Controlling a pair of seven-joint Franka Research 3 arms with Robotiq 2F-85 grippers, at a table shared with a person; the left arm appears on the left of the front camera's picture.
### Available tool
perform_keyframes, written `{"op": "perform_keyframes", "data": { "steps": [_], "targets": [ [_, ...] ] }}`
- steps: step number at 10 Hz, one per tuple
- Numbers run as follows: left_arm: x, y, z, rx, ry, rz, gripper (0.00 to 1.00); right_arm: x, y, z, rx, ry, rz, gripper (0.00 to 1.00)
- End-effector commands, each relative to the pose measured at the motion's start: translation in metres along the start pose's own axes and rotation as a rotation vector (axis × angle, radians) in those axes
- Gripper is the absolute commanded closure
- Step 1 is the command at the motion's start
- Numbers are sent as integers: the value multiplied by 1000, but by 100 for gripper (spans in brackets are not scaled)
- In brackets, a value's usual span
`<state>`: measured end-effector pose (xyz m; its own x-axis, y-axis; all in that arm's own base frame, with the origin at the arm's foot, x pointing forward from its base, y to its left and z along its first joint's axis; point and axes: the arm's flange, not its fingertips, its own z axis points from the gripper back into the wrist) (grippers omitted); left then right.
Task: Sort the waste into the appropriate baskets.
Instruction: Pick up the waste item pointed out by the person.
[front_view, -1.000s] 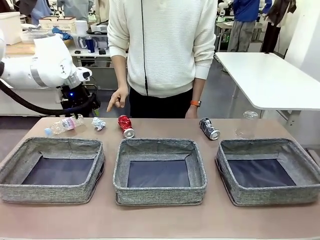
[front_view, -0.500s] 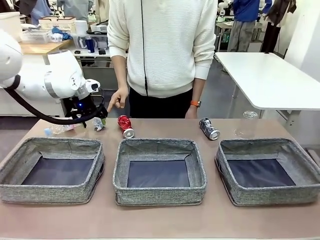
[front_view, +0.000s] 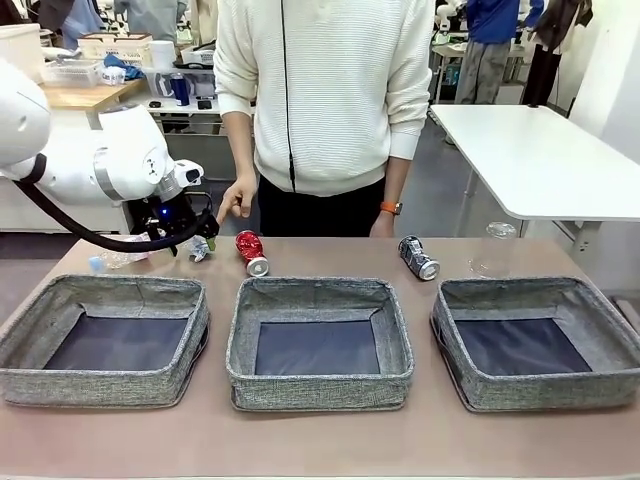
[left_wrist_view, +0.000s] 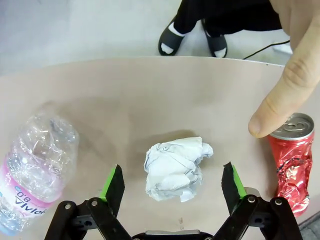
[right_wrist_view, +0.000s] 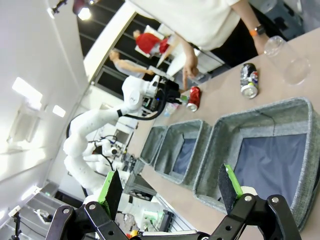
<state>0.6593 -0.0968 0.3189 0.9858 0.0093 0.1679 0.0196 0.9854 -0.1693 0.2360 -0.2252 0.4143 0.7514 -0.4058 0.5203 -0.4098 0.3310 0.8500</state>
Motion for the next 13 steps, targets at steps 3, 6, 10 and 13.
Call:
{"op": "perform_keyframes", "data": {
  "steps": [3, 6, 10, 13],
  "targets": [
    [0, 3, -1, -11, -35, -3, 100, 3, 0, -1, 14, -18, 29, 0],
    [-2, 3, -1, -10, -29, -9, 84, 3, 0, -1, 14, -18, 29, 0],
    [-3, 3, -1, 3, -24, -6, 100, 3, 0, -1, 14, -18, 29, 0],
    [-7, 2, 2, 1, -2, -4, 100, 3, 0, -1, 14, -18, 29, 0]
  ]
}}
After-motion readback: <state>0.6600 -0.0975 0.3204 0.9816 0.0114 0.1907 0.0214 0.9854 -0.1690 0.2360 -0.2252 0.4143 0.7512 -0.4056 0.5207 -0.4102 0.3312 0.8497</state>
